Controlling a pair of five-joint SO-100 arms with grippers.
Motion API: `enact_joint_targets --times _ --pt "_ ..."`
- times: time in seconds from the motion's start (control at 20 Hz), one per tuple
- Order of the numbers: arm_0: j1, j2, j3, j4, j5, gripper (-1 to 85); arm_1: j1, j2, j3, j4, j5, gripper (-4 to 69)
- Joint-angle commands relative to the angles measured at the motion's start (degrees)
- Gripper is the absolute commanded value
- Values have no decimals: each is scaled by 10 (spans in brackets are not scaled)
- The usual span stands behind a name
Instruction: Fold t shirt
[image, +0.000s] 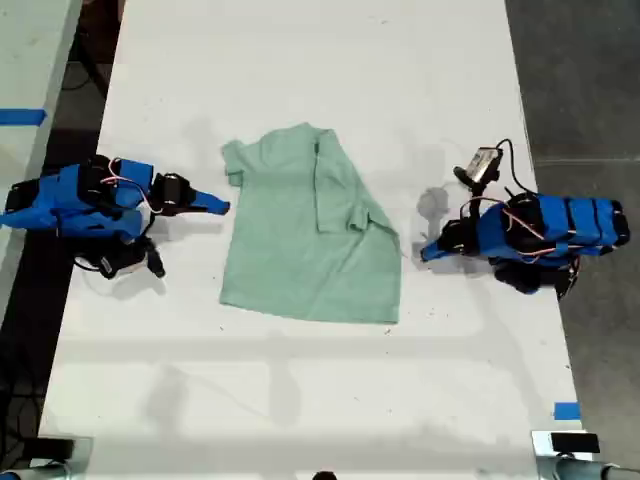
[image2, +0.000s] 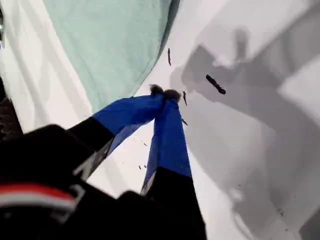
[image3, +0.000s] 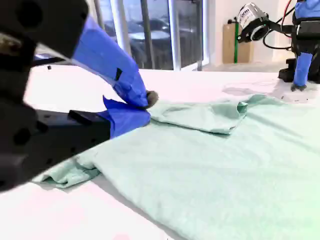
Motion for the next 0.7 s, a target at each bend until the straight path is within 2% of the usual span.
enact_joint_targets --times 0.0,0.5,0.65 --pt "-3 4 4 17 -20 -1 97 10 20 14 -84 -18" --pt "-22 -1 -18 18 -18 -2 97 10 20 13 -83 -18" --pt "-95 -193 -139 -6 63 -2 98 10 20 13 -83 -18"
